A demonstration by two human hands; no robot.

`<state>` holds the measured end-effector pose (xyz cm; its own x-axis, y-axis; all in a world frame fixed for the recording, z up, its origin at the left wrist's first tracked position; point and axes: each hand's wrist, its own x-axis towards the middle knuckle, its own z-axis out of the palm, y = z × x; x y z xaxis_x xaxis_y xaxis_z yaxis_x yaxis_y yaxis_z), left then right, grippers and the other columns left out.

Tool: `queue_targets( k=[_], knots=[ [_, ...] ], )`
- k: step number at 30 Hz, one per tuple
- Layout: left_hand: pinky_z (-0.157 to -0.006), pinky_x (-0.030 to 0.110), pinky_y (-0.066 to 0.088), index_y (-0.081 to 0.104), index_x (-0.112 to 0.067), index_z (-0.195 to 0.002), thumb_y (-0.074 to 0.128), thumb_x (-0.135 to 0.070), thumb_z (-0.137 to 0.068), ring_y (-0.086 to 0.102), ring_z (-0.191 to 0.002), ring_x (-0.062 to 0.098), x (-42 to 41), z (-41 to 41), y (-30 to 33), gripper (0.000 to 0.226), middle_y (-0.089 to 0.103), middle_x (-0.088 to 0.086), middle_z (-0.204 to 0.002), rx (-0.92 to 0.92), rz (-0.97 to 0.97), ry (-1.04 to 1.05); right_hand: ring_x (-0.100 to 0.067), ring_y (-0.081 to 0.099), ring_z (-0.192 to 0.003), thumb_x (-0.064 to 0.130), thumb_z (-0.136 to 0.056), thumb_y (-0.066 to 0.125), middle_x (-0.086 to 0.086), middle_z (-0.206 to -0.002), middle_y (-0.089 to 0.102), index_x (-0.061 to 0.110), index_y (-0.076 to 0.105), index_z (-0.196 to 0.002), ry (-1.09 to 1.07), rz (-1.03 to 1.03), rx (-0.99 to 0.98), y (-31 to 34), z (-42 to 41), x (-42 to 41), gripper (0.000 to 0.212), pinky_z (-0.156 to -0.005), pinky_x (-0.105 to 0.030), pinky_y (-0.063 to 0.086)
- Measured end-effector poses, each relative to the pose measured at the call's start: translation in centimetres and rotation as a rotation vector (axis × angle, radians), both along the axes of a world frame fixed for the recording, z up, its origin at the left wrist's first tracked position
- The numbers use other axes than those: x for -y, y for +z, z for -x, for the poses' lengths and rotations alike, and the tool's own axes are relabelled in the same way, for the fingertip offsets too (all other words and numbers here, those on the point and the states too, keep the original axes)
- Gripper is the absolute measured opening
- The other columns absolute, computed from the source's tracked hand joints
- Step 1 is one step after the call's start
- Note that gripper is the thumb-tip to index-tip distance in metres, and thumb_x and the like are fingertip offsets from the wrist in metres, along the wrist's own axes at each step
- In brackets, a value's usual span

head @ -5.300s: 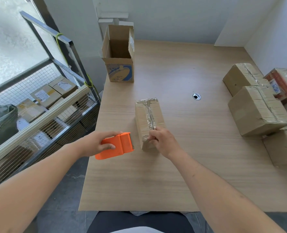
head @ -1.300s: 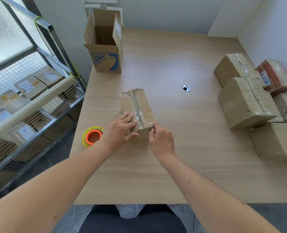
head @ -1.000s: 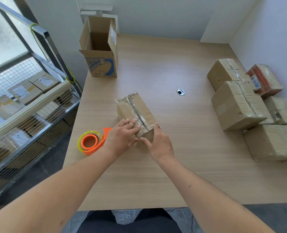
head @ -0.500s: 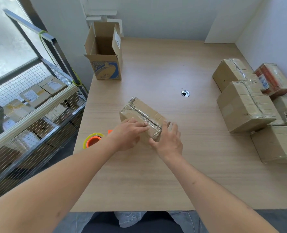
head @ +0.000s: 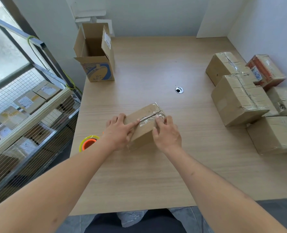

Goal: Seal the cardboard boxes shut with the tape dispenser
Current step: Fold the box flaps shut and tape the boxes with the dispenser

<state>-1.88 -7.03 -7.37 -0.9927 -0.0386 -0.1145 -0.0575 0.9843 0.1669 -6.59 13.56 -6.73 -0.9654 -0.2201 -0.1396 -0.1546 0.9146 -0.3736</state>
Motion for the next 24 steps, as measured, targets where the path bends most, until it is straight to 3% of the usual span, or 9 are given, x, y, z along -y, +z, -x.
queue_targets(
  k=[3, 6, 8, 11, 13, 16, 20, 24],
  knots=[
    [-0.103, 0.043, 0.031, 0.029, -0.058, -0.149, 0.043, -0.063, -0.096, 0.038, -0.116, 0.029, 0.5, -1.1, 0.4, 0.056, 0.033, 0.004, -0.126, 0.075, -0.009, 0.020, -0.032, 0.038, -0.139, 0.062, -0.097, 0.050, 0.014, -0.168, -0.001, 0.045, 0.019, -0.158, 0.075, 0.153, 0.187, -1.7, 0.2, 0.3, 0.071, -0.110, -0.045, 0.042],
    [-0.106, 0.042, 0.035, 0.031, -0.053, -0.151, 0.053, -0.072, -0.087, 0.038, -0.111, 0.026, 0.6, -2.5, 0.7, 0.070, 0.028, 0.002, -0.117, 0.082, -0.094, 0.027, -0.019, 0.024, -0.153, 0.051, -0.093, 0.065, 0.022, -0.167, -0.013, 0.048, 0.013, -0.159, 0.125, 0.363, 0.294, -3.6, 0.8, 0.8, 0.084, -0.117, -0.045, 0.036],
    [-0.108, 0.042, 0.035, 0.035, -0.048, -0.152, 0.065, -0.076, -0.076, 0.035, -0.110, 0.024, 0.8, -2.9, 0.9, 0.086, 0.026, 0.002, -0.117, 0.089, -0.179, 0.045, -0.017, 0.026, -0.153, 0.046, -0.092, 0.069, 0.022, -0.168, -0.002, 0.051, 0.019, -0.157, 0.105, 0.391, 0.287, -4.0, 1.2, 1.5, 0.082, -0.116, -0.047, 0.037],
    [-0.113, 0.044, 0.034, 0.036, -0.041, -0.154, 0.074, -0.079, -0.064, 0.035, -0.120, 0.029, 0.8, -2.9, 1.4, 0.104, 0.022, 0.004, -0.133, 0.130, -0.186, 0.049, -0.019, 0.045, -0.139, 0.040, -0.093, 0.069, 0.016, -0.159, 0.031, 0.045, 0.043, -0.147, 0.078, 0.358, 0.178, -3.6, 0.6, 2.2, 0.061, -0.103, -0.044, 0.048],
    [-0.112, 0.045, 0.038, 0.035, -0.040, -0.155, 0.073, -0.080, -0.063, 0.037, -0.124, 0.032, 0.4, -2.8, 1.6, 0.107, 0.019, 0.005, -0.143, 0.145, -0.120, 0.041, -0.017, 0.059, -0.116, 0.039, -0.092, 0.070, 0.013, -0.135, 0.048, 0.041, 0.061, -0.131, 0.079, 0.375, 0.076, -3.2, -0.3, 2.2, 0.040, -0.087, -0.039, 0.054],
    [-0.110, 0.046, 0.040, 0.030, -0.037, -0.156, 0.064, -0.085, -0.068, 0.034, -0.130, 0.034, -0.2, -2.8, 1.8, 0.106, 0.019, 0.004, -0.153, 0.116, 0.035, -0.001, -0.008, 0.057, -0.080, 0.041, -0.087, 0.076, 0.013, -0.105, 0.050, 0.033, 0.074, -0.102, 0.175, 0.449, -0.028, -3.4, -1.4, 1.2, 0.017, -0.070, -0.035, 0.053],
    [-0.118, 0.046, 0.031, 0.027, -0.025, -0.158, 0.048, -0.086, -0.077, 0.015, -0.148, 0.030, -0.5, -2.9, 1.4, 0.104, 0.015, 0.000, -0.164, 0.067, 0.075, -0.087, -0.005, 0.056, -0.067, 0.038, -0.074, 0.088, 0.013, -0.082, 0.058, 0.022, 0.078, -0.087, 0.298, 0.578, 0.007, -3.5, -1.9, -0.5, 0.022, -0.066, -0.026, 0.049],
    [-0.116, 0.040, 0.034, 0.030, -0.020, -0.158, 0.040, -0.088, -0.075, 0.021, -0.149, 0.027, -1.5, -3.0, 0.8, 0.107, 0.022, 0.001, -0.165, 0.038, 0.062, -0.037, -0.007, 0.068, -0.072, 0.023, -0.067, 0.094, 0.007, -0.078, 0.074, 0.016, 0.079, -0.089, 0.202, 0.680, 0.123, -3.6, -2.6, -1.1, 0.027, -0.074, -0.033, 0.058]
  ],
)
